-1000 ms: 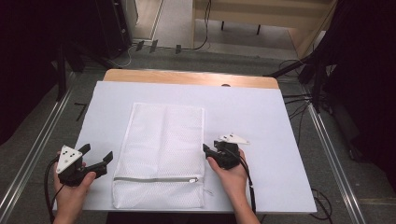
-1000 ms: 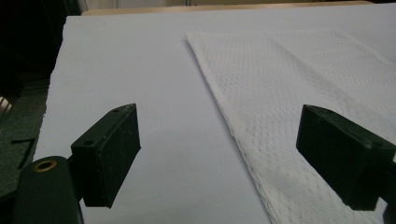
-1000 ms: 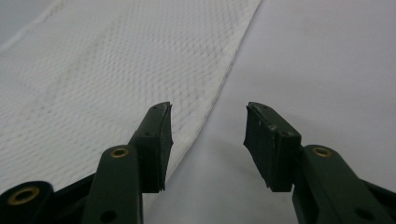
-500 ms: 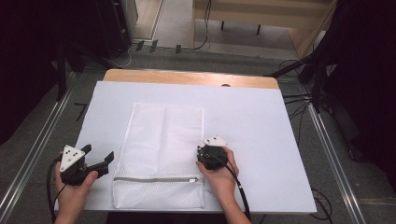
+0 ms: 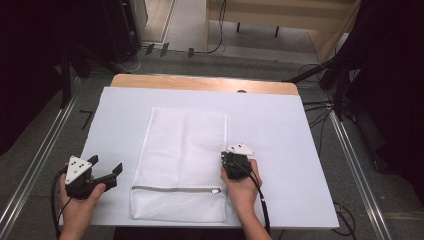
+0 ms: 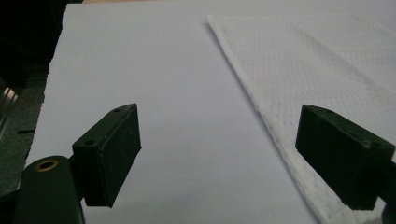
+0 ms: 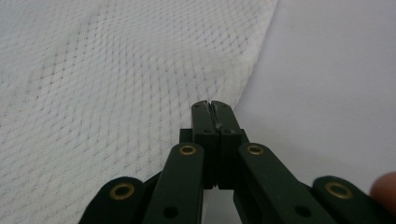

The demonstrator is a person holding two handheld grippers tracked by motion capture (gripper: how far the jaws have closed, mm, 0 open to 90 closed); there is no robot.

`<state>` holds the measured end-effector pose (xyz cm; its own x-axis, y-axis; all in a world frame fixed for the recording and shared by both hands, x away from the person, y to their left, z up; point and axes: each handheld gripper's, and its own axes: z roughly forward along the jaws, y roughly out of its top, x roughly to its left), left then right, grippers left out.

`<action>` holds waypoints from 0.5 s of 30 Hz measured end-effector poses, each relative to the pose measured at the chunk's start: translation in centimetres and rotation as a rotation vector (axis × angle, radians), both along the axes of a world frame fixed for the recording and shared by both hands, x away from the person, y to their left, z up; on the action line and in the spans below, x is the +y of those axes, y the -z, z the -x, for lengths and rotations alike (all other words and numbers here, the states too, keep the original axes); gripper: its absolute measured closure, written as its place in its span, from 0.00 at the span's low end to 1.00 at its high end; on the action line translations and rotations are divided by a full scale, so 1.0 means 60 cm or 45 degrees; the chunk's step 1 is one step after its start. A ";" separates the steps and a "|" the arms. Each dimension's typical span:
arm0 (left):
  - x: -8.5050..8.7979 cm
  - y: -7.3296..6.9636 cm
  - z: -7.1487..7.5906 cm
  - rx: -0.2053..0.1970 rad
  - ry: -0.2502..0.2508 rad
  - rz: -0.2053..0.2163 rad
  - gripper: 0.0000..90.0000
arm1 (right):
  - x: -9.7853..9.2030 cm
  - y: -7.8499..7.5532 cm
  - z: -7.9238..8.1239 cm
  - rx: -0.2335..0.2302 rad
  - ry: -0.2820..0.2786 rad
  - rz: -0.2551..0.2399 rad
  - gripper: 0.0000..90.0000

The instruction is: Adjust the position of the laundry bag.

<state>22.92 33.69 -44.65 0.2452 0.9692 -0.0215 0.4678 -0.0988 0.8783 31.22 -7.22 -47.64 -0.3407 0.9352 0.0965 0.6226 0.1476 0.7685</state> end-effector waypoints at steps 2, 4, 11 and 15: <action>-0.001 0.000 0.000 0.002 0.003 0.000 0.16 | -0.013 0.001 -0.003 0.005 0.004 0.006 1.00; -0.003 0.001 -0.001 -0.001 0.009 -0.001 0.16 | -0.027 0.000 -0.008 -0.007 -0.013 0.010 1.00; -0.009 0.002 0.000 0.005 0.024 -0.011 0.16 | -0.063 -0.004 -0.028 -0.018 -0.055 0.053 1.00; -0.010 0.003 0.000 0.006 0.025 -0.009 0.16 | -0.074 0.000 -0.044 -0.031 -0.053 0.120 1.00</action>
<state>22.93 33.07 -44.81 0.2644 0.9643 -0.0159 0.4701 -0.1144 0.8752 33.88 -11.65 -47.61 -0.3806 0.9247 -0.0002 0.5955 0.2452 0.7650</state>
